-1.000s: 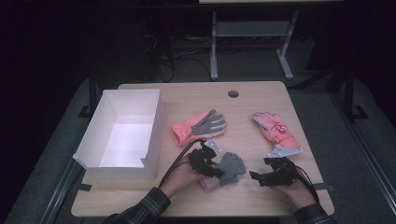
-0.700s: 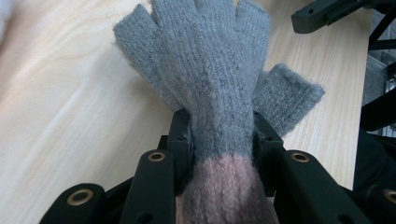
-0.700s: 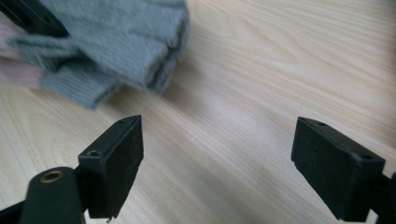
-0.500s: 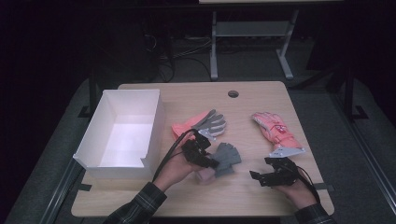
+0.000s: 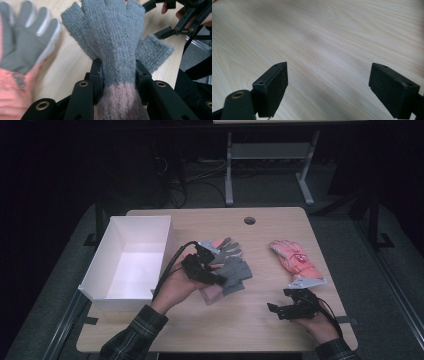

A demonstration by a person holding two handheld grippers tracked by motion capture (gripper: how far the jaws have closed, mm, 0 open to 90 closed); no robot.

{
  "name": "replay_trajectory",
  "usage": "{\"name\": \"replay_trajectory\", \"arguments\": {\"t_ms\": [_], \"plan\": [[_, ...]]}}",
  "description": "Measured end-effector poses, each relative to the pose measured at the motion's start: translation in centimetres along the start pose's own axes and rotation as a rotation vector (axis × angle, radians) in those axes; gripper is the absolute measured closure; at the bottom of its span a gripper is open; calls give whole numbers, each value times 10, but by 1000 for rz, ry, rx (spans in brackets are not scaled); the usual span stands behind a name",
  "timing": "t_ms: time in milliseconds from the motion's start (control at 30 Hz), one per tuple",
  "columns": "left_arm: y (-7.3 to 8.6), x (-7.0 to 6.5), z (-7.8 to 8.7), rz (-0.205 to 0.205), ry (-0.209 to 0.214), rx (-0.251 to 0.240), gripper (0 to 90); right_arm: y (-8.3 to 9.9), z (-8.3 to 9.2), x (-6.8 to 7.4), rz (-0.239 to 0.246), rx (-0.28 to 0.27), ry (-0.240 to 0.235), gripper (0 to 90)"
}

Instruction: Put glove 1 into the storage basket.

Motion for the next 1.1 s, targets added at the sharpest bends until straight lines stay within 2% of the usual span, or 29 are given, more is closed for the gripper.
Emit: {"name": "replay_trajectory", "arguments": {"t_ms": [133, 267, 300, 500, 633, 667, 700, 733, 833, 867, 900, 1100], "plan": [[-4, 8, 21, 4, -18, -18, 666, 0, -1, 0, -1, 0, 0, 152], [-4, 16, 33, 5, -38, -19, 666, 0, -2, 1, -4, 4, -1, 149], [-4, 18, 36, 21, -42, -31, 666, 0, -2, 1, -6, 4, 0, 148], [1, 31, 60, 40, -80, -54, 666, 1, -3, -1, -5, 6, 0, 148], [7, 42, 75, 69, -113, -69, 665, 1, -3, -1, -4, 2, -2, 148], [11, 49, 84, 88, -133, -85, 666, 1, -3, -1, -3, 9, -1, 148], [11, 49, 84, 88, -133, -85, 666, 1, -3, -1, -3, 8, -1, 148], [15, 56, 92, 102, -141, -99, 666, 1, -3, 0, -5, 4, -1, 148], [20, 62, 99, 125, -158, -113, 666, 1, -3, -1, -7, 4, -1, 148], [25, 69, 105, 141, -180, -121, 665, 1, -4, -1, -11, 7, -1, 148], [25, 69, 105, 141, -180, -121, 665, 1, -4, -1, -11, 7, -1, 148], [39, 91, 123, 208, -243, -163, 665, 2, -4, -1, -4, 12, 1, 148]]}}
Point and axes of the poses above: each handheld gripper's, and its own axes: z roughly backward along the jaws, y roughly out of its underside, x roughly to its left, the point moved 6 cm from there along -z, roughly forward along the jaws, and after that the axes turned 2 degrees about x, right-handed, at the moved point
